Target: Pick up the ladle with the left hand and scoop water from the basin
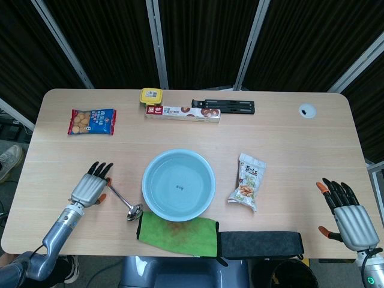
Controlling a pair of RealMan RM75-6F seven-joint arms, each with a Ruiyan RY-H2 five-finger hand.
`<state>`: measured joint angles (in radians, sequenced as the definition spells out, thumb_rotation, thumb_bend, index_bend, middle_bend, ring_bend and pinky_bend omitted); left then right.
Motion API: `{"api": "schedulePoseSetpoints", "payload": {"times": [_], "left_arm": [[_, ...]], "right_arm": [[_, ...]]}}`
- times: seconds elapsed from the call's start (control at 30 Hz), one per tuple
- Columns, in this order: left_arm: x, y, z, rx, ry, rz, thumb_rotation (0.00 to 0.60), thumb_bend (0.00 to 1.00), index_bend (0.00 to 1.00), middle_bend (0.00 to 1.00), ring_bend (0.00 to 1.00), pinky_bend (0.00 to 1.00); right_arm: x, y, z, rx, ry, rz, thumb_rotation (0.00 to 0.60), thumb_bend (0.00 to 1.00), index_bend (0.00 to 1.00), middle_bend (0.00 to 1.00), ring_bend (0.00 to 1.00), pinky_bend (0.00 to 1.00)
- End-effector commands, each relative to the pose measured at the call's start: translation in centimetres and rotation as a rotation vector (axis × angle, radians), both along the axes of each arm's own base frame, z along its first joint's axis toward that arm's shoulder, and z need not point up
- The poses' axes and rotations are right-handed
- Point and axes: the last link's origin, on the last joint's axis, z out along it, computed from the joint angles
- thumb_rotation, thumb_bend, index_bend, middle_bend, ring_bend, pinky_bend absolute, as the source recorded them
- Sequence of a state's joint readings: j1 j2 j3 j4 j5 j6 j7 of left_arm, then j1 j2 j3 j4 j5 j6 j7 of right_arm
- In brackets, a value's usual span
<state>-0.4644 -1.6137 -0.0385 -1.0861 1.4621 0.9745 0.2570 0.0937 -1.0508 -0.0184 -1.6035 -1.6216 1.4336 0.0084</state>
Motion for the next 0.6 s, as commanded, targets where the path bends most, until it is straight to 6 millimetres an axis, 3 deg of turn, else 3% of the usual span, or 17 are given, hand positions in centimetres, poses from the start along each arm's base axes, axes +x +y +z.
{"api": "schedulePoseSetpoints", "payload": {"times": [0.03, 0.6], "left_arm": [[0.4, 0.3, -0.7, -0.021, -0.009, -0.008, 0.6, 0.34, 0.43, 0.0, 0.0, 0.0], [1.4, 1.1, -2.9, -0.064, -0.018, -0.039, 0.6, 0.33, 0.45, 0.0, 0.0, 0.0]], "right_arm": [[0.0, -0.2, -0.2, 0.001, 0.002, -0.002, 0.6, 0.0, 0.0, 0.0, 0.0, 0.0], [0.1, -0.5, 0.0, -0.018, -0.01, -0.003, 0.6, 0.0, 0.0, 0.0, 0.0, 0.0]]}}
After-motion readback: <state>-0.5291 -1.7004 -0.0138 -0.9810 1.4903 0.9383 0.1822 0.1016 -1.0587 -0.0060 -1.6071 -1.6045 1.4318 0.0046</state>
